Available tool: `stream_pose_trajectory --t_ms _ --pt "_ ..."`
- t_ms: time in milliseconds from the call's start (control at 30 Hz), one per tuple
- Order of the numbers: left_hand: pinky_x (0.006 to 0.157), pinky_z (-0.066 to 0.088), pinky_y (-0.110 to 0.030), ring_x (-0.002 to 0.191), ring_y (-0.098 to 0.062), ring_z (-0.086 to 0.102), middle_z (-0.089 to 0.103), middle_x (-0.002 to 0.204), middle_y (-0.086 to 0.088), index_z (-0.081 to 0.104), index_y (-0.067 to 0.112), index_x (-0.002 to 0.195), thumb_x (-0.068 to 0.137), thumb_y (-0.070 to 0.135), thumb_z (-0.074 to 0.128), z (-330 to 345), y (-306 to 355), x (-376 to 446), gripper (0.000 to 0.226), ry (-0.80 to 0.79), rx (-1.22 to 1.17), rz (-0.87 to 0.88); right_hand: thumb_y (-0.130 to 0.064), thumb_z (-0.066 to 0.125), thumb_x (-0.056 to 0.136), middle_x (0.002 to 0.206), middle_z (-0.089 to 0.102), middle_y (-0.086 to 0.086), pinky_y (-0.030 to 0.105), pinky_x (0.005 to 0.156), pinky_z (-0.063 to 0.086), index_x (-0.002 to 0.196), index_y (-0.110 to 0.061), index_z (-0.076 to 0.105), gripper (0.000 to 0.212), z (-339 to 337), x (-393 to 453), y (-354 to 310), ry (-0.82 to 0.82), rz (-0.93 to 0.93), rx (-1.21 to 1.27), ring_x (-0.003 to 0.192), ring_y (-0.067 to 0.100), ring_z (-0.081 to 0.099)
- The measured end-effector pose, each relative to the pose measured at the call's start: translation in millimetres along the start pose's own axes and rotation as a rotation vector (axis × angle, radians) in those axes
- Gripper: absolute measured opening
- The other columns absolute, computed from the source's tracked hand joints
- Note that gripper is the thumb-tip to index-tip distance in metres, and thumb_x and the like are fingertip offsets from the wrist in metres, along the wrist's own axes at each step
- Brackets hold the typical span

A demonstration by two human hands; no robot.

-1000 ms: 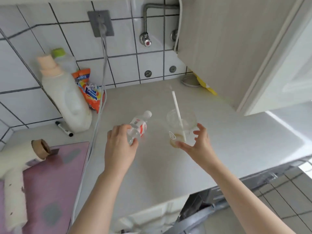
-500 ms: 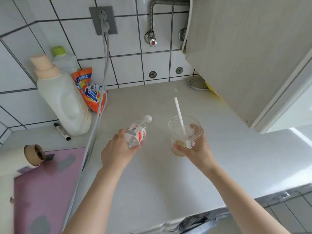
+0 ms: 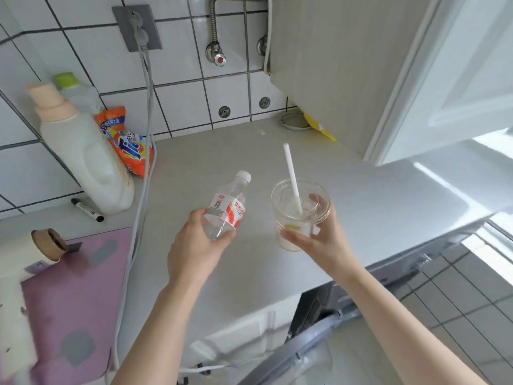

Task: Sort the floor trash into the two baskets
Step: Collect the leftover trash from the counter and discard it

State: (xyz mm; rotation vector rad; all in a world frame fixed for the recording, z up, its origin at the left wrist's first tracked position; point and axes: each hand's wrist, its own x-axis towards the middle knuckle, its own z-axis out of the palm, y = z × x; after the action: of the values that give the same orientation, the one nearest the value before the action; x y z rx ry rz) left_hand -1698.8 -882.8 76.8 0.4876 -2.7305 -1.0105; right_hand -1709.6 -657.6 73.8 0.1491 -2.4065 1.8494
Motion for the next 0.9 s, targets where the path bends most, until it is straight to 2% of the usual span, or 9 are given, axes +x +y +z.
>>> stream_pose_trajectory --t_ms 100,167,267,333,433,567,633,733,900 --pt "0.077 0.053 -0.036 0.096 -0.020 0.063 0.061 0.113 0.013 0.048 0.033 0.119 0.069 0.055 0.072 -3.3 2.8 -24.9 0.060 -0.007 -0.094 0.046 -0.029 0.084 0.067 0.133 0.041 -0.018 0.035 0.109 0.037 0.135 -0.035 0.034 0.085 -10.4 -34.6 -9.5 0.013 0.017 -0.004 0.126 0.004 0.042" --pt "0.079 0.053 -0.036 0.094 -0.016 0.064 0.061 0.110 0.013 0.050 0.034 0.117 0.068 0.052 0.074 -5.0 6.9 -50.0 0.057 -0.037 -0.160 0.085 -0.027 0.083 0.068 0.129 0.042 -0.020 0.033 0.106 0.041 0.137 -0.035 0.032 0.086 -20.6 -67.7 -15.8 0.031 0.016 -0.008 0.123 0.002 0.044" --pt "0.081 0.050 -0.030 0.094 -0.009 0.063 0.061 0.108 0.014 0.051 0.031 0.119 0.071 0.043 0.077 -2.7 13.8 -92.5 0.056 -0.137 -0.265 0.155 -0.023 0.083 0.069 0.112 0.039 -0.042 0.012 0.087 0.047 0.140 -0.031 0.028 0.090 -39.0 -118.8 -22.2 0.100 0.056 -0.011 0.108 -0.013 0.048" --pt "0.082 0.049 -0.028 0.095 -0.008 0.062 0.060 0.108 0.014 0.050 0.030 0.121 0.071 0.044 0.077 4.8 17.8 -121.6 0.058 -0.213 -0.292 0.220 -0.018 0.082 0.071 0.110 0.040 -0.042 0.006 0.080 0.045 0.140 -0.027 0.028 0.088 -53.8 -153.6 -24.3 0.156 0.085 0.001 0.102 -0.020 0.049" --pt "0.082 0.049 -0.027 0.096 -0.009 0.061 0.059 0.109 0.015 0.048 0.030 0.123 0.072 0.047 0.076 23.9 26.9 -164.6 0.060 -0.303 -0.336 0.268 -0.020 0.082 0.071 0.125 0.041 -0.022 0.012 0.096 0.040 0.130 -0.042 0.037 0.078 -78.0 -208.5 -26.1 0.234 0.080 -0.028 0.112 -0.015 0.046" --pt "0.080 0.050 -0.028 0.095 -0.004 0.062 0.061 0.099 0.024 0.048 0.037 0.118 0.075 0.043 0.074 55.9 49.0 -225.7 0.050 -0.447 -0.400 0.259 -0.013 0.083 0.068 0.108 0.043 -0.042 0.022 0.102 0.036 0.097 -0.074 0.042 0.080 -118.7 -281.1 -21.7 0.376 0.090 -0.142 0.116 -0.006 0.044" --pt "0.083 0.050 -0.030 0.094 -0.004 0.063 0.063 0.097 0.022 0.050 0.037 0.116 0.075 0.041 0.076 76.4 62.8 -258.9 0.049 -0.524 -0.417 0.263 -0.013 0.083 0.066 0.110 0.046 -0.035 0.023 0.101 0.036 0.095 -0.075 0.043 0.079 -143.6 -319.6 -16.1 0.470 0.128 -0.162 0.119 0.002 0.044" --pt "0.082 0.048 -0.028 0.099 -0.008 0.061 0.062 0.098 0.022 0.051 0.034 0.119 0.072 0.042 0.077 107.5 85.1 -310.8 0.054 -0.611 -0.403 0.323 -0.014 0.084 0.066 0.108 0.051 -0.034 0.012 0.094 0.035 0.100 -0.059 0.048 0.068 -181.8 -379.1 -0.4 0.603 0.198 -0.158 0.115 -0.003 0.046" --pt "0.090 0.048 -0.036 0.106 -0.019 0.056 0.059 0.088 0.025 0.048 0.040 0.112 0.070 0.045 0.076 157.7 122.9 -406.8 0.051 -0.745 -0.374 0.425 -0.025 0.085 0.065 0.122 0.047 -0.019 0.029 0.106 0.032 0.110 -0.055 0.040 0.070 -248.0 -476.8 22.3 0.758 0.342 -0.204 0.125 0.009 0.040"
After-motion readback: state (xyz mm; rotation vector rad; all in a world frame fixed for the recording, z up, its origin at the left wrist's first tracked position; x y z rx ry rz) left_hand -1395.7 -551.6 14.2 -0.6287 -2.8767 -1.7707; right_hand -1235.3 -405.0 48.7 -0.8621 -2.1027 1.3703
